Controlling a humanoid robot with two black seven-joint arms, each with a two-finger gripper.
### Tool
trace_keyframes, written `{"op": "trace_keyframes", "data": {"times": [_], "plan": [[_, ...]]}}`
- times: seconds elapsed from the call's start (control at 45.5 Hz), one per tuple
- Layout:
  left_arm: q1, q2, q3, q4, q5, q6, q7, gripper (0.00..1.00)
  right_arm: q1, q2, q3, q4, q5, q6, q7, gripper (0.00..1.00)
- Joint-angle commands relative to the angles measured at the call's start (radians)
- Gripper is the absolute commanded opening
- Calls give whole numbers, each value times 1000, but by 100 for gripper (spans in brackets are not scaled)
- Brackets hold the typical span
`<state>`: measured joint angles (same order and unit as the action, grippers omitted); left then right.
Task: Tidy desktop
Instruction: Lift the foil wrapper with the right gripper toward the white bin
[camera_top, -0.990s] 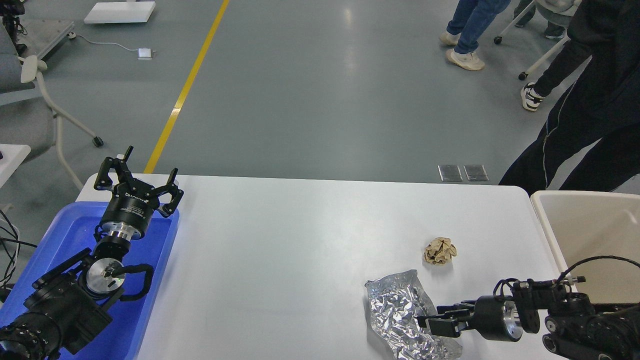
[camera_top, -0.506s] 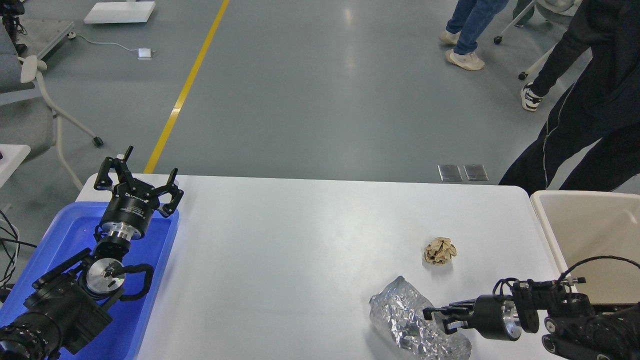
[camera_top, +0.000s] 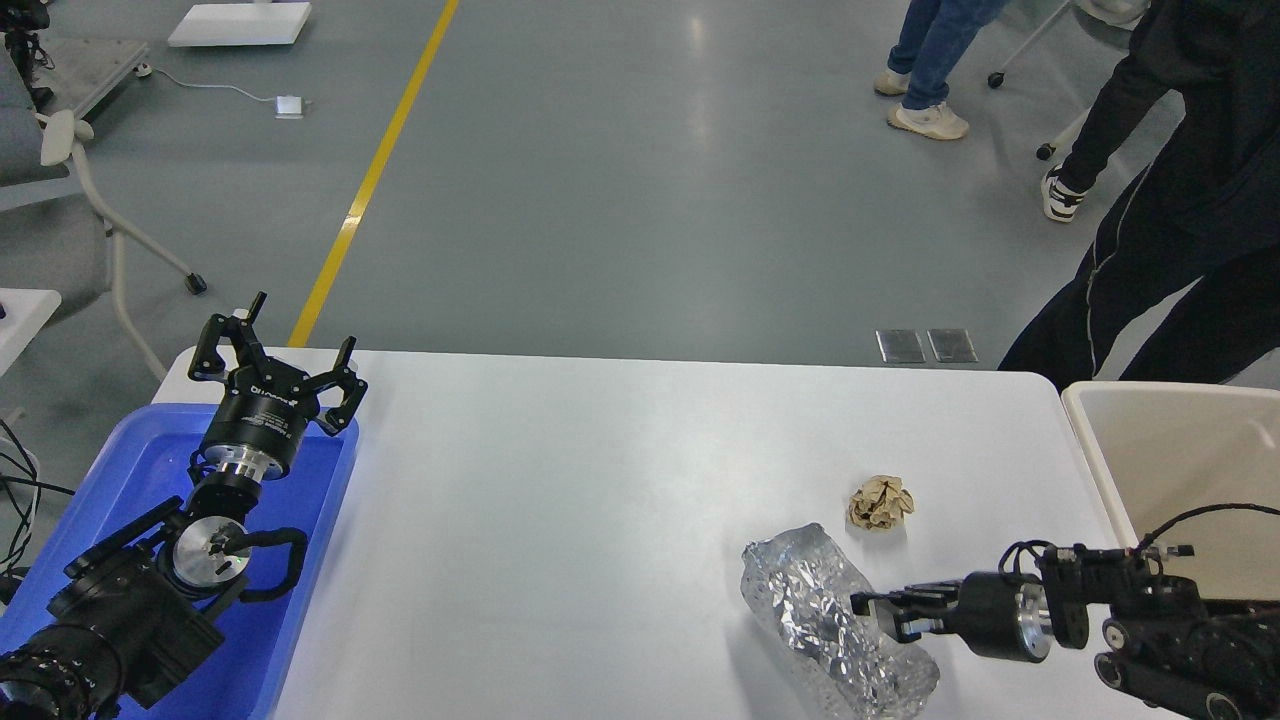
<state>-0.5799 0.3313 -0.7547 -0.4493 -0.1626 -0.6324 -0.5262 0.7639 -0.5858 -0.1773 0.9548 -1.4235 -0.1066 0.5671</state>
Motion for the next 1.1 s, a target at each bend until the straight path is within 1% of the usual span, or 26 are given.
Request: {"op": "trace_keyframes", "data": {"times": [0.0, 0.154, 0.242, 0.44, 0.594, 0.704, 0.792, 0.968, 1.078], "plan": [[0, 0, 0, 0, 0, -1, 0, 100, 58, -144, 55, 125, 80, 1, 43, 0], [0, 0, 0, 0, 0, -1, 0, 100, 143, -268, 75, 252, 161, 13, 46, 0], [0, 0, 0, 0, 0, -1, 0, 100, 204, -328, 75, 294, 193, 30, 48, 0], [0, 0, 0, 0, 0, -1, 0, 100, 360, -440, 75, 303, 313, 191, 79, 0], [0, 0, 0, 0, 0, -1, 0, 100, 485, -509, 75, 302, 406, 320, 80, 0], [0, 0, 0, 0, 0, -1, 0, 100, 552, -546, 76, 300, 443, 383, 80, 0], [0, 0, 0, 0, 0, 0, 0, 100, 577, -562, 76, 297, 451, 407, 80, 0], [0, 0, 0, 0, 0, -1, 0, 100, 577, -566, 76, 283, 454, 409, 80, 0], [0, 0, 0, 0, 0, -1, 0, 100, 563, -565, 73, 211, 457, 409, 79, 0]]}}
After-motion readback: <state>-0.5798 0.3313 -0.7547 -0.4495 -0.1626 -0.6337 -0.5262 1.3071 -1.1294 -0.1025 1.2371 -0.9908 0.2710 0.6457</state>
